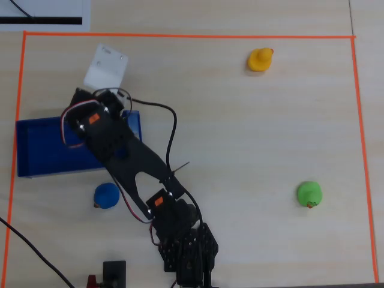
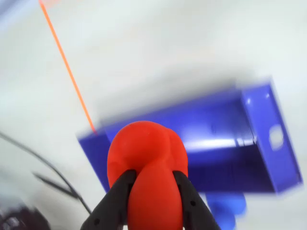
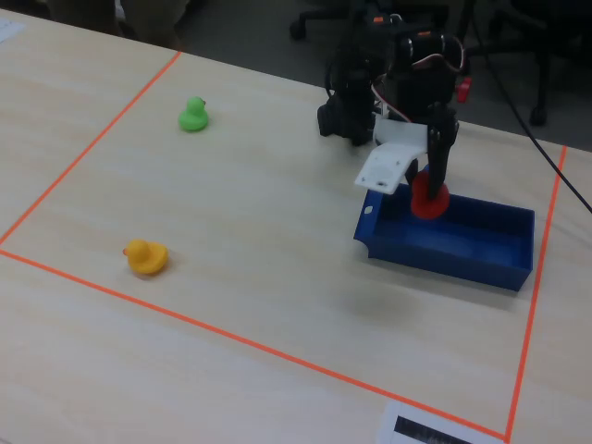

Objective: Grasp red duck and put it into box.

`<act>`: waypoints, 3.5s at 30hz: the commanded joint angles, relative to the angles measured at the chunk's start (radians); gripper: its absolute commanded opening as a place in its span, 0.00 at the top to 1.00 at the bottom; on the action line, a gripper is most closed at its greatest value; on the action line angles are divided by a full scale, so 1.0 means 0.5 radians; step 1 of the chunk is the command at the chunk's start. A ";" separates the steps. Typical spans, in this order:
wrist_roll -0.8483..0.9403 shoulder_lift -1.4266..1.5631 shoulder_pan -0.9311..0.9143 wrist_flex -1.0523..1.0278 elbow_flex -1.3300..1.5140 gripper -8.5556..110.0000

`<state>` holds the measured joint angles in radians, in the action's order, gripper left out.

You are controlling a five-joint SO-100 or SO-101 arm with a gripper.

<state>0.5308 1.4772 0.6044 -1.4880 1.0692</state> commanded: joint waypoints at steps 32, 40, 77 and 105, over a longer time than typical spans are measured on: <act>0.319 0.583 -0.301 0.491 0.822 0.90; 0.917 1.003 -1.135 0.936 1.089 0.93; 1.528 3.663 -1.543 1.160 4.080 0.93; 1.540 3.663 -1.482 0.353 4.083 0.92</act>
<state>1.3116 3.3195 -0.1442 -1.2916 3.1155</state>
